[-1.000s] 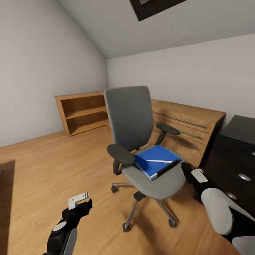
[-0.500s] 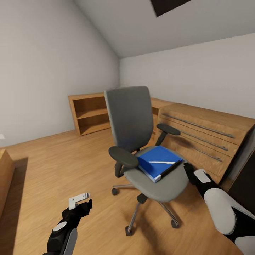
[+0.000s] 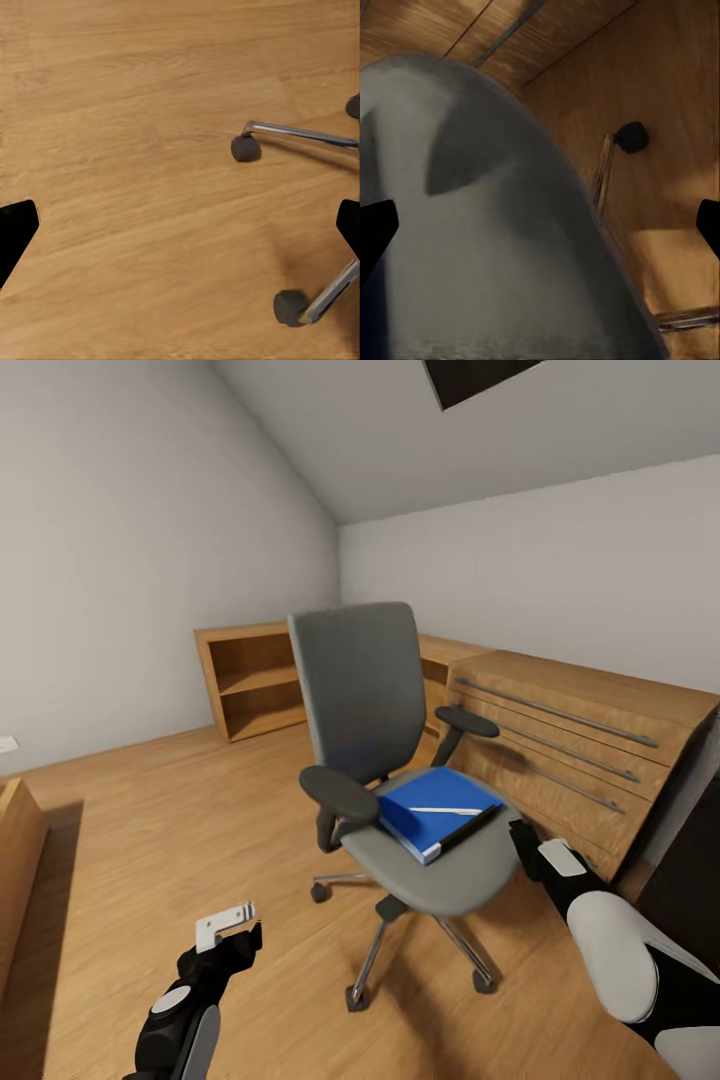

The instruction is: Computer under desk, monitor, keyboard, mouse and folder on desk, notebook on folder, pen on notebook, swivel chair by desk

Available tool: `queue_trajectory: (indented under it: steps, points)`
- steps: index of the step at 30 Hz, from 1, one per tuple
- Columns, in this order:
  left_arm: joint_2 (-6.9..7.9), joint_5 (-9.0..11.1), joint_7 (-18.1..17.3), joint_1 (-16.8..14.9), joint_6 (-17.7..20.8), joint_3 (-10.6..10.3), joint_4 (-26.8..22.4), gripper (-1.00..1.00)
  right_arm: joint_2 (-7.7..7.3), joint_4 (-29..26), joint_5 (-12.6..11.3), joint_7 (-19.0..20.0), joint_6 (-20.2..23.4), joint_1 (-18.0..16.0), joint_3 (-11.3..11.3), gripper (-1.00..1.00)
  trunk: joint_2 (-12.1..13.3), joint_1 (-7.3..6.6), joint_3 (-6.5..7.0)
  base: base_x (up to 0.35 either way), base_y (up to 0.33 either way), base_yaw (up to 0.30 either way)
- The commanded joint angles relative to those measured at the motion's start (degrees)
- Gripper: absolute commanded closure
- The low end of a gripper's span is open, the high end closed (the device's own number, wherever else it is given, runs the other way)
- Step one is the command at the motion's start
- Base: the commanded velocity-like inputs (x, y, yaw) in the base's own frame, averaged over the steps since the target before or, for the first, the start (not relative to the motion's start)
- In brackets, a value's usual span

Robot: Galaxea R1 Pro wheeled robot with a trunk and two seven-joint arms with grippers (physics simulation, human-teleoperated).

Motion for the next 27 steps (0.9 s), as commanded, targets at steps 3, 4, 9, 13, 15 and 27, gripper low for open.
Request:
queue_trajectory:
  steps: [3,4,9,13,15,27]
  points:
    - [-0.03,0.6,0.4,0.0,0.2,0.0,0.0,-1.00,0.01,2.0,-0.3,-0.5,0.2,0.0,0.0,-1.00,0.0,-0.03,-0.04,-0.295,0.000,-0.018]
    - [-0.03,0.6,0.4,0.0,0.2,0.0,0.0,-1.00,0.01,2.1,-0.3,-0.5,0.2,0.0,0.0,-1.00,0.0,-0.03,-0.01,-0.318,0.000,-0.082]
    - [-0.03,0.6,0.4,0.0,0.2,0.0,0.0,-1.00,0.01,2.1,-0.3,-0.5,0.2,0.0,0.0,-1.00,0.0,-0.03,0.22,-0.320,0.000,-0.146]
    - [-0.03,0.6,0.4,0.0,0.2,0.0,0.0,-1.00,0.01,2.0,-0.3,-0.5,0.2,0.0,0.0,-1.00,0.0,-0.03,0.41,-0.280,0.000,-0.158]
    - [-0.03,0.6,0.4,0.0,0.2,0.0,0.0,-1.00,0.01,2.0,-0.3,-0.5,0.2,0.0,0.0,-1.00,0.0,-0.03,0.45,-0.312,0.000,-0.063]
    - [-0.03,0.6,0.4,0.0,0.2,0.0,0.0,-1.00,0.48,1.6,-0.3,-0.5,0.3,0.0,0.1,-1.00,0.0,-0.03,0.48,-0.249,0.000,-0.008]
